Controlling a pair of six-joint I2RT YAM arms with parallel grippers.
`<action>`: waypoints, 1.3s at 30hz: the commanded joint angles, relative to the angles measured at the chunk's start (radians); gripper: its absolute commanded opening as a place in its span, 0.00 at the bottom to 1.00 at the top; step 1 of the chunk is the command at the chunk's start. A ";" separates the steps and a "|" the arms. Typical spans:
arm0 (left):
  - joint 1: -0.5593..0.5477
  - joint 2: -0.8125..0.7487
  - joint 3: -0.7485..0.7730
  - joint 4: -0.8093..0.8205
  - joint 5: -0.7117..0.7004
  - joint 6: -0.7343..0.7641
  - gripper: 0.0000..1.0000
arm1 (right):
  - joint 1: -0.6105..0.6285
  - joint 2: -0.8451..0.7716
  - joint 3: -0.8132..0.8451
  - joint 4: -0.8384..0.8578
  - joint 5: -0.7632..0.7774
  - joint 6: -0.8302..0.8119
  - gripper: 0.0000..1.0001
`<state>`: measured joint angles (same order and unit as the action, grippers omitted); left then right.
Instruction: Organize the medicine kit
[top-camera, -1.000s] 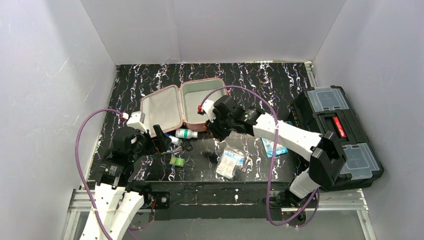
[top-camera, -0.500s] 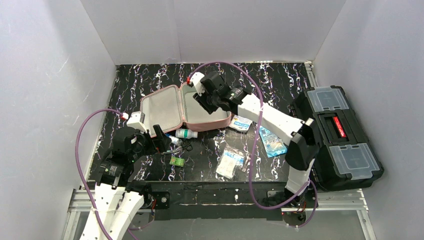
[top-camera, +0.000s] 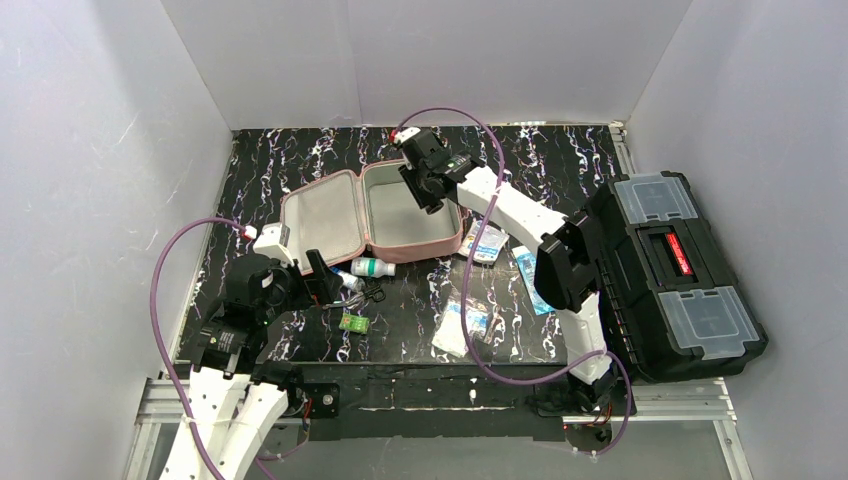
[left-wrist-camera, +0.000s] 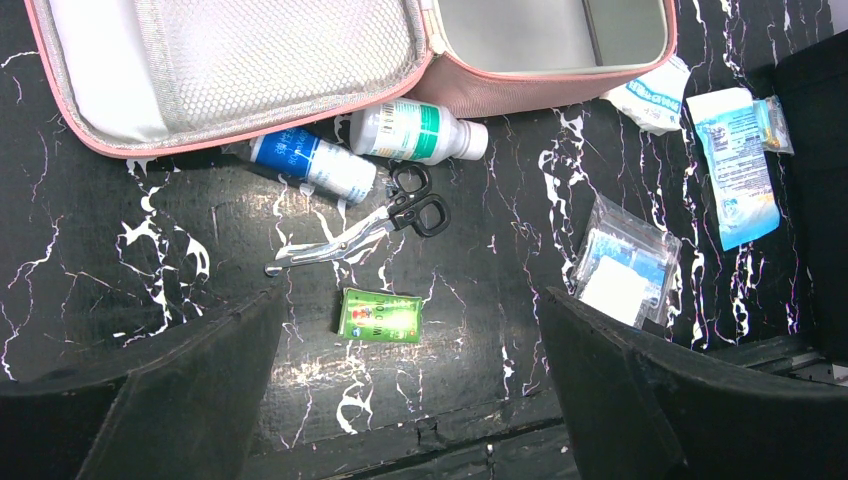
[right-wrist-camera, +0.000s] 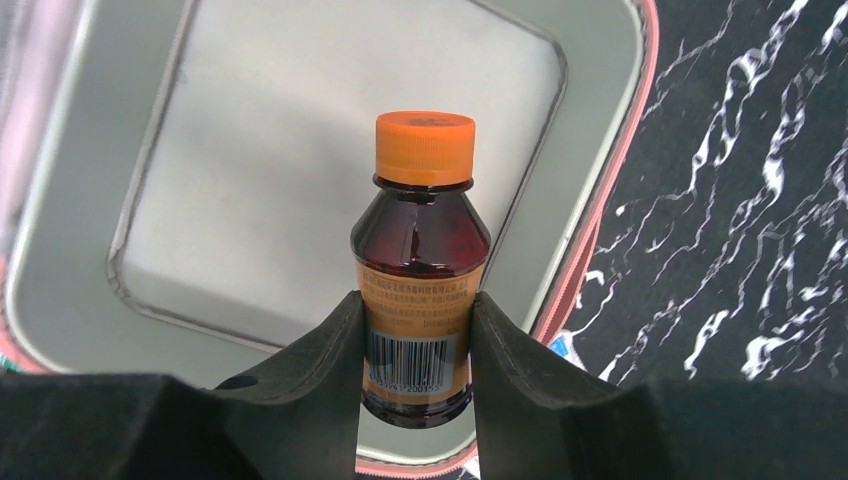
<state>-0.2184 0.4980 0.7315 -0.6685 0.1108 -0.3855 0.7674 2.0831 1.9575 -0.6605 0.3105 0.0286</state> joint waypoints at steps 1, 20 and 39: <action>-0.004 -0.005 0.000 -0.008 -0.010 0.005 0.99 | -0.019 0.034 0.068 -0.017 0.028 0.106 0.21; -0.004 -0.016 0.000 -0.006 -0.006 0.005 0.99 | -0.062 0.123 0.045 -0.077 0.049 0.279 0.36; -0.003 -0.018 -0.001 -0.006 -0.004 0.005 0.99 | -0.060 0.018 -0.053 -0.073 0.093 0.292 0.68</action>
<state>-0.2184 0.4824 0.7315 -0.6682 0.1112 -0.3857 0.7120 2.2014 1.9144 -0.7345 0.3558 0.3127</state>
